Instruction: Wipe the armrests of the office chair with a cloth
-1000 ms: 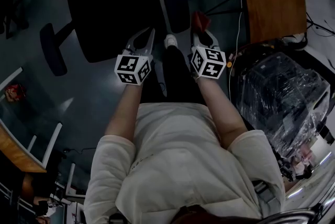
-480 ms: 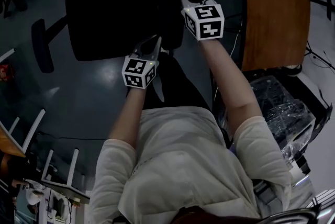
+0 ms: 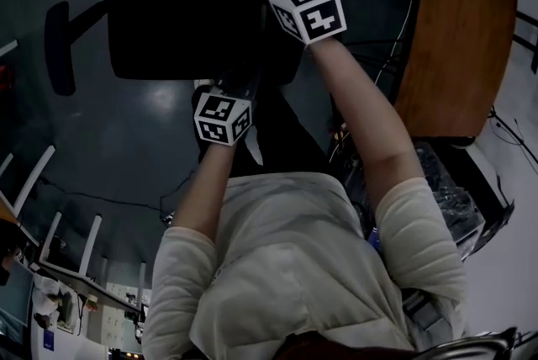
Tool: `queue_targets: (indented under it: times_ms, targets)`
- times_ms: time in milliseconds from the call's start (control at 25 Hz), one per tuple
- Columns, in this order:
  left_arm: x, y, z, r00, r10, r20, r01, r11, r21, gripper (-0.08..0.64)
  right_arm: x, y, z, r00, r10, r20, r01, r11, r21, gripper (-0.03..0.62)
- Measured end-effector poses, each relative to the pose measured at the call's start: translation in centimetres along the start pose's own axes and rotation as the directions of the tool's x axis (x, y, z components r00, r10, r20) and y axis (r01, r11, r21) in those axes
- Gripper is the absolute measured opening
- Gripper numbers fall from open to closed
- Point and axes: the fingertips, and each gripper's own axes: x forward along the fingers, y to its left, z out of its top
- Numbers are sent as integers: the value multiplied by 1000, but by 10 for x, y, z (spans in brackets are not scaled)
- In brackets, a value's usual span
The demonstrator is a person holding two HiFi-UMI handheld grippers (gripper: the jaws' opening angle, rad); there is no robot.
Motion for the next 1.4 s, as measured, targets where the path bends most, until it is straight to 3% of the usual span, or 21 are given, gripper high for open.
queue_targets:
  times_ms: [200,520,760,920,1040,1160,1400]
  targets:
    - [2,1,2,1000,4,4,-5,1000,16,15,2,-13,-6,1000,-16,-21,15,999,-40,41]
    - [2,3,0,1000,11,13,-11,1000,27,14,-13,-52,-25,995,-78,-55,82,995,64,41]
    - [1,3,2,998,49,25,-49,999,14,12,-44,-79,-53,981,-181,-71,189,974,127,41]
    - [-26,12,42,973,128,191,-130,992,-3,17,-81,-85,-53,956,-294,25,282,937,207,41]
    - [-59,16,75,946,150,288,-157,988,0,17,-120,-64,-37,929,-349,123,314,919,237,41]
    - [-95,26,111,929,136,345,-163,985,50,17,-149,-28,-14,897,-383,222,332,913,237,41]
    - [-198,30,144,912,74,404,-150,976,158,17,-198,75,8,830,-445,336,369,890,266,41]
